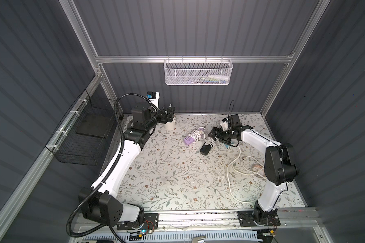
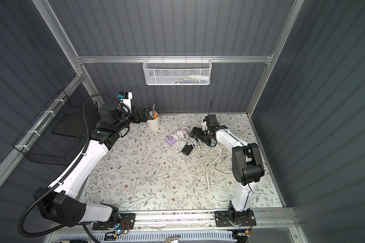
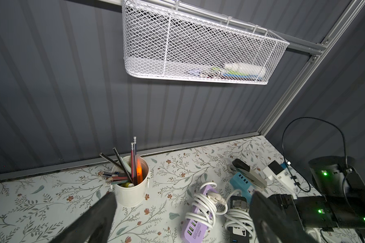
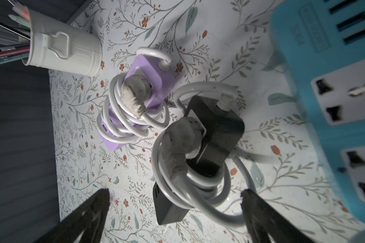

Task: Unwrap the cord wrapped around the power strip
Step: Pick up the power strip from the center of the board.

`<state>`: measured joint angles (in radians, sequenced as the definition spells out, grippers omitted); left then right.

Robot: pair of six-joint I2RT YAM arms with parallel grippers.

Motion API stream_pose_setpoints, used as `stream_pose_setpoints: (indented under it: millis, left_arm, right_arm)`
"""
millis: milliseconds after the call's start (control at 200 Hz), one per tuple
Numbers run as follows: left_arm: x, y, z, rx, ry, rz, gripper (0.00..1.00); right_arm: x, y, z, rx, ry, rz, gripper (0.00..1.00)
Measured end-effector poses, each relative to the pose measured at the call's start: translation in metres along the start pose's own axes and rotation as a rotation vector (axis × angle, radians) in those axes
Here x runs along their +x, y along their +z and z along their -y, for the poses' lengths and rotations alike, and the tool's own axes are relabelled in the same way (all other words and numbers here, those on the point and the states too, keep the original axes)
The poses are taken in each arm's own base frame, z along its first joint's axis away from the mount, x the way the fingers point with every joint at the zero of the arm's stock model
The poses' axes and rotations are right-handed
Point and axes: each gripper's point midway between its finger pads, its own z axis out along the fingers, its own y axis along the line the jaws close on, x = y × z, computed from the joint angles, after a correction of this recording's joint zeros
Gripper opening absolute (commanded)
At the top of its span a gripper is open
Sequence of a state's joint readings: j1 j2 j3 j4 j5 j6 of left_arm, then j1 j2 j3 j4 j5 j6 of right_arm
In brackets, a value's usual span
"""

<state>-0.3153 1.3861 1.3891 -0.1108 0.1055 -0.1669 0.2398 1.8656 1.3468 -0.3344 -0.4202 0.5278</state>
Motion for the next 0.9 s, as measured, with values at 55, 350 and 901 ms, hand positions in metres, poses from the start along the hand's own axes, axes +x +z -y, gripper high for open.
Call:
stream_pose_setpoints:
  millis: [55, 350, 901]
  left_arm:
    - [0.0, 0.0, 0.0, 0.0, 0.0, -0.001, 1.0]
    - [0.003, 0.001, 0.0, -0.001, -0.001, -0.005, 1.0]
    - [0.004, 0.001, 0.0, 0.003, -0.001, -0.007, 1.0]
  right_arm:
    - [-0.002, 0.003, 0.004, -0.004, 0.013, 0.007, 0.99]
    - [0.001, 0.031, 0.026, 0.012, 0.062, -0.016, 0.99]
    - [0.009, 0.061, 0.029, -0.014, 0.071, -0.042, 0.93]
